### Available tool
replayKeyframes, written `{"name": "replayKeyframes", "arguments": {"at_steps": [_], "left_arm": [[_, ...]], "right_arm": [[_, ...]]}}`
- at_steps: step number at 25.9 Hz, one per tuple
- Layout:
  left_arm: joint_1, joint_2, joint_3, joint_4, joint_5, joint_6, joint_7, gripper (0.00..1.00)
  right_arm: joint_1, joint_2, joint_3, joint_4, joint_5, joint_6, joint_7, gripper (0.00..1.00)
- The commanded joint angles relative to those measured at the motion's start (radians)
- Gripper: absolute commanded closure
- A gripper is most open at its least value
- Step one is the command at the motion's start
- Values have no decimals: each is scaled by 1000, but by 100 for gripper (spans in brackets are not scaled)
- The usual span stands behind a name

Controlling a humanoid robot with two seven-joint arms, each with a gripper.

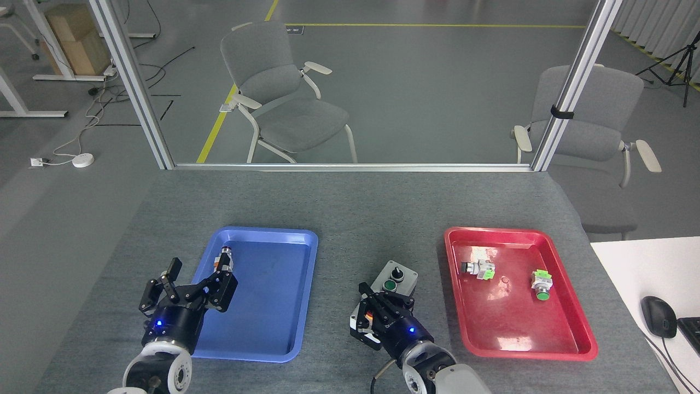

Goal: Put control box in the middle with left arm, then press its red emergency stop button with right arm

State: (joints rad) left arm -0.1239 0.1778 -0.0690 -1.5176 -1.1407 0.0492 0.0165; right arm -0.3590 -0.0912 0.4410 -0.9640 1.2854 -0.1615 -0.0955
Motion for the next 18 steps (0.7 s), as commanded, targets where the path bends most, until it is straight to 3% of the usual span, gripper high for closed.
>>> {"name": "replayKeyframes", "arguments": {"at_steps": [1,11,12,14,15,18], "left_arm": [[0,3,0,0,-2,0,-3,1],[0,12,0,2,-2,0,-4,1],[1,12,0,2,-2,0,-4,1],[10,12,0,2,-2,0,-3,1],[13,12,0,2,-2,0,-3,1],[24,11,-3,2,-4,-2,-3,1]], "right_arm": [[2,13,-1,31,0,0,-1,100],[-3,19,-21,31,-1,8,-16,100],[-15,24,-36,24,-5,11,-21,77],[-60,38,-125,11,-35,25,-73,16],[-77,51,-191,5,-69,34,-115,2],[-101,73,-306,-24,-150,27,-168,1]]}}
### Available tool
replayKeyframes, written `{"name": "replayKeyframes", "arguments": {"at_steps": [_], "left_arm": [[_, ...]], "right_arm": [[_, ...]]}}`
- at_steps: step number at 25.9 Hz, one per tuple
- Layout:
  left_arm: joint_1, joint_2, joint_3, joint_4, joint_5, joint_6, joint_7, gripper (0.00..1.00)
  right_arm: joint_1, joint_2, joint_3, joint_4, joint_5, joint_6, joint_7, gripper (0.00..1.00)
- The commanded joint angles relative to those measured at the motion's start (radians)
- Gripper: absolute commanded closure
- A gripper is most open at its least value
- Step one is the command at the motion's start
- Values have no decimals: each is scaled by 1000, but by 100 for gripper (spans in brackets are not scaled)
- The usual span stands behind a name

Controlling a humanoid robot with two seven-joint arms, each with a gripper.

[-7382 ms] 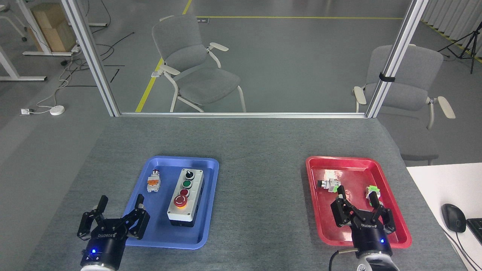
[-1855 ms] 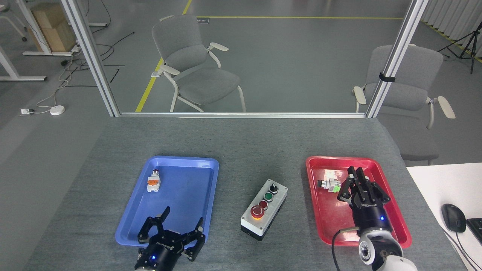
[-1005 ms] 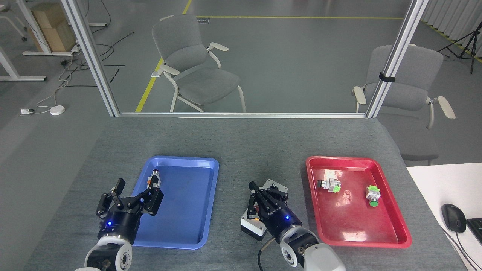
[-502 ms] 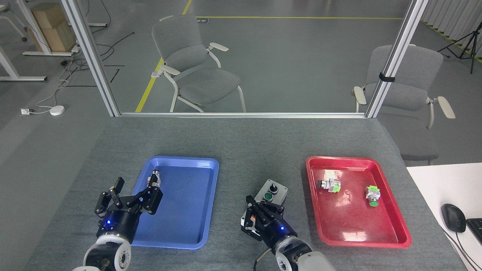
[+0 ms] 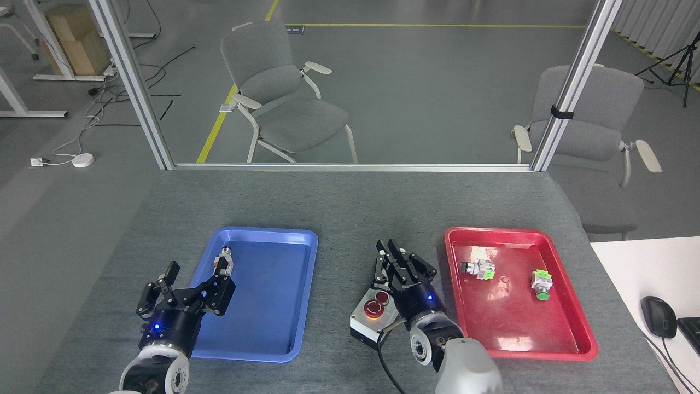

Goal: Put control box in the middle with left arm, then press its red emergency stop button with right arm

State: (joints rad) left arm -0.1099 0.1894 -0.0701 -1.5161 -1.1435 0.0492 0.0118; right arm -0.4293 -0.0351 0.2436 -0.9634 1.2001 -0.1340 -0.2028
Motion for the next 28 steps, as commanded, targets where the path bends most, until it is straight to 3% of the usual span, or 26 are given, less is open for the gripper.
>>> {"name": "replayKeyframes", "arguments": {"at_steps": [1,7,12,14,20,28], "left_arm": [[19,-1,-2,1,-1,-2,2,1],[88,-8,-11,2,-2,-3,10,1],[105,-8,-31,8,-4,-3,25,1],[107,-13,-31,8,-2,-3,34,1],[107,-31,-30,13,11,-2,50,1],[107,-36,-27,14,11,0,51,1]], "right_arm": [[-32,7,-126,-37,-68,-9,-63,1],[29,-52,-287,-51,-24,-12,-55,1],[207,-36,-380,-166,193,-3,-53,1],[280,0,-405,-228,237,-3,-53,1],[397,50,-417,-360,245,-4,-55,1],[403,49,-415,-383,243,-4,-56,1]]}}
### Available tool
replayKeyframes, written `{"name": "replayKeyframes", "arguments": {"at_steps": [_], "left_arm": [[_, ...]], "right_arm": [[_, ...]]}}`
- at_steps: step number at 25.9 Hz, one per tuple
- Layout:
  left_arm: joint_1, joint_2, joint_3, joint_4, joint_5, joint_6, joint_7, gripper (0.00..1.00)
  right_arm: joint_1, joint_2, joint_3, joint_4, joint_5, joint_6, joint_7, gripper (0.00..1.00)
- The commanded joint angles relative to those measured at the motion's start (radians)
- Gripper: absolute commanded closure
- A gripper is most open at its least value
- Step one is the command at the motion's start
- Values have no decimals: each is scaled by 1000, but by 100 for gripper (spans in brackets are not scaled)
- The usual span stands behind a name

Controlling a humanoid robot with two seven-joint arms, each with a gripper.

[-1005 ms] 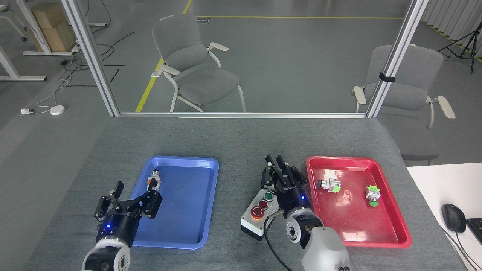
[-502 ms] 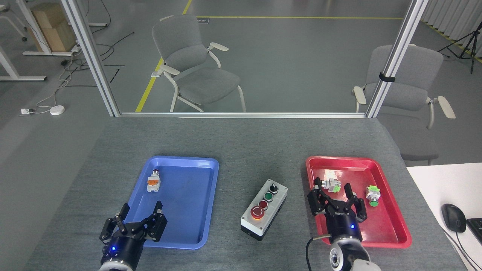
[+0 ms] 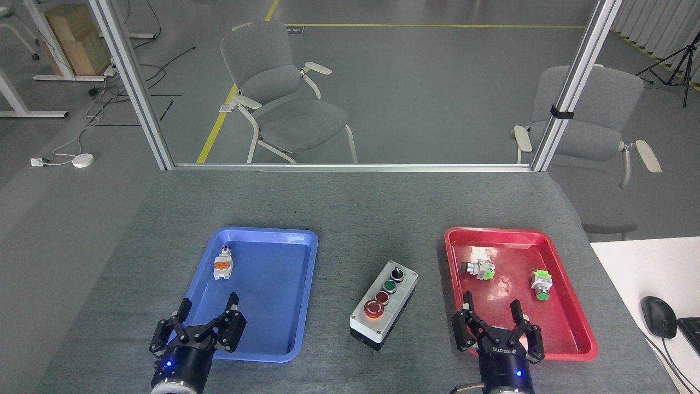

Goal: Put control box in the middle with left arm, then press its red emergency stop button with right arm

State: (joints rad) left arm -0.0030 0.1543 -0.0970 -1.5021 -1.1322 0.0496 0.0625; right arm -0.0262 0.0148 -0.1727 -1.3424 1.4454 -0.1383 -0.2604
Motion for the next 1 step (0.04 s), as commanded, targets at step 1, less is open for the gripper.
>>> {"name": "replayKeyframes", "arguments": {"at_steps": [1], "left_arm": [[0,-1,0,0,0,-1,-1,1]], "right_arm": [[0,-1,1,-4,-2,0,1,1]]}}
